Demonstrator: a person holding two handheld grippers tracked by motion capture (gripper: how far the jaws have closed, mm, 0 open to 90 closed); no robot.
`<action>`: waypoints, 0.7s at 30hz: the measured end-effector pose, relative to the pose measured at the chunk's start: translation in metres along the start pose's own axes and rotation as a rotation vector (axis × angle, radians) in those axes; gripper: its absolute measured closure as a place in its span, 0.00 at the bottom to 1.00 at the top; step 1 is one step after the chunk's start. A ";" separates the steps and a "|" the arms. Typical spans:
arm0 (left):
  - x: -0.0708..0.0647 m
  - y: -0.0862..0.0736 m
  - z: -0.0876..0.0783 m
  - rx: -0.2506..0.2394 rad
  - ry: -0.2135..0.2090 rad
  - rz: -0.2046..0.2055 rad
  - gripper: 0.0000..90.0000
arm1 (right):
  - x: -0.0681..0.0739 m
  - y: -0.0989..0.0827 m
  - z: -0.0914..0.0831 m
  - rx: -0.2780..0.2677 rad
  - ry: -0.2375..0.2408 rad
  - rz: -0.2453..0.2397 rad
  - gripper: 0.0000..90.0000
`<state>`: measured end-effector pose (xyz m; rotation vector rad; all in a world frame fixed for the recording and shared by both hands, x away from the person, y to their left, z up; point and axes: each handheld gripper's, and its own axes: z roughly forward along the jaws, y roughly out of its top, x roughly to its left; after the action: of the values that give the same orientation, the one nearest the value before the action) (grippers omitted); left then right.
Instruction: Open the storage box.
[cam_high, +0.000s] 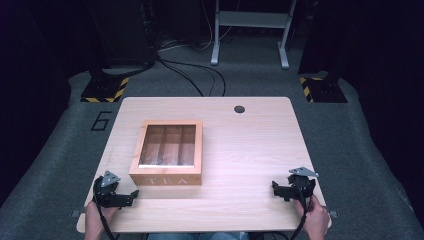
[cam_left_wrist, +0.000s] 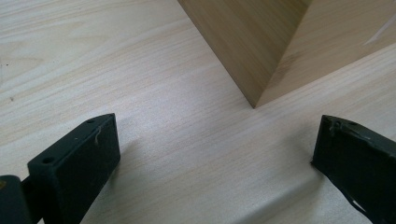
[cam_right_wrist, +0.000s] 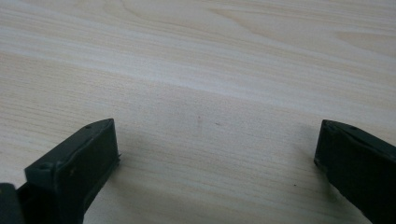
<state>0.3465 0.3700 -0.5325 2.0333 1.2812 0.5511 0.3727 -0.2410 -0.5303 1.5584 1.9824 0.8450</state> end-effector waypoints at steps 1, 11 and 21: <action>0.000 0.000 0.000 0.001 -0.002 0.000 0.00 | 0.000 0.000 0.000 0.001 0.001 0.002 0.00; 0.000 0.000 0.000 0.000 -0.001 0.002 0.00 | 0.000 0.000 0.000 0.000 0.001 0.000 0.00; -0.001 0.000 -0.004 -0.007 0.003 0.019 0.00 | 0.000 0.000 0.000 0.001 0.000 0.005 0.00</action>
<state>0.3432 0.3709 -0.5297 2.0420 1.2614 0.5668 0.3726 -0.2406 -0.5302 1.5644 1.9801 0.8466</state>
